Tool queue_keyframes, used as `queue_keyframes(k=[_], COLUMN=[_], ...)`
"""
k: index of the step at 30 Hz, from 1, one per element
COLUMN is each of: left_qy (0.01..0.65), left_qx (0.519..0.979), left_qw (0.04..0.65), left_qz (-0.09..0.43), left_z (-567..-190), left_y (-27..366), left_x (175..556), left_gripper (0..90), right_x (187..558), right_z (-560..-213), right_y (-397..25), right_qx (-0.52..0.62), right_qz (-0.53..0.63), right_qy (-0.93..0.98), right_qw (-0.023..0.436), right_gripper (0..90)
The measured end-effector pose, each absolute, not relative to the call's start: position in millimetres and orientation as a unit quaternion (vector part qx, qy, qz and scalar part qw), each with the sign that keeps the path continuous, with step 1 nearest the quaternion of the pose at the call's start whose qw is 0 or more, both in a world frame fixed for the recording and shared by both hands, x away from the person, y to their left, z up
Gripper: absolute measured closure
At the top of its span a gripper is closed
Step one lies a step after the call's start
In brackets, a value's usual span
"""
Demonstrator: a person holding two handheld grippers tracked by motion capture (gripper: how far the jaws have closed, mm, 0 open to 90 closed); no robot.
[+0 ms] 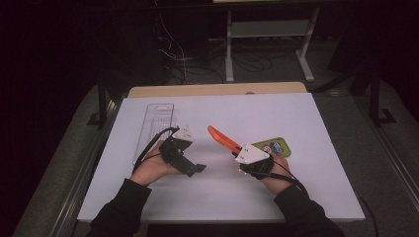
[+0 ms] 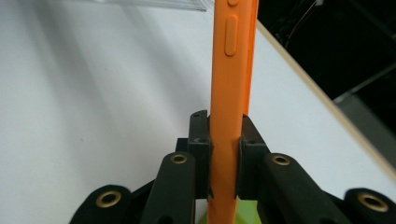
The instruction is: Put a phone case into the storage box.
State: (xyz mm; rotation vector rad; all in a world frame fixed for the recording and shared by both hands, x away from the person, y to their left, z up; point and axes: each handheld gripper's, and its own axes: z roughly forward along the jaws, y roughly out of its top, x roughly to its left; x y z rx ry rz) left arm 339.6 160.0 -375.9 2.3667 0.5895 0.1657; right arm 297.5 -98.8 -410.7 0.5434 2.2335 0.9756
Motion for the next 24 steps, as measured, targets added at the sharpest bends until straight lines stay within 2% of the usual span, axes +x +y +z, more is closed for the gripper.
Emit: queue_keyframes(k=[13,20,24], left_qy=[0.234,0.236,0.244], left_qx=[0.907,0.905,0.9], left_qw=[0.345,0.347,0.354], left_qz=[0.064,0.068,0.067], left_z=[-375.6,-374.0,-373.1], left_y=[160.5,162.2,163.1], left_x=[339.9,341.3,341.5], left_gripper=[0.0,0.0,0.0], right_x=[310.9,319.0,322.3], right_z=[-408.1,-410.6,-412.8], right_y=[-112.4,-121.8,-127.0], right_qx=[0.287,0.352,0.375], right_qz=[0.442,0.484,0.497], right_qy=[0.826,0.792,0.776], right_qw=[0.201,0.124,0.104], right_gripper=[78.4,78.4,78.4])
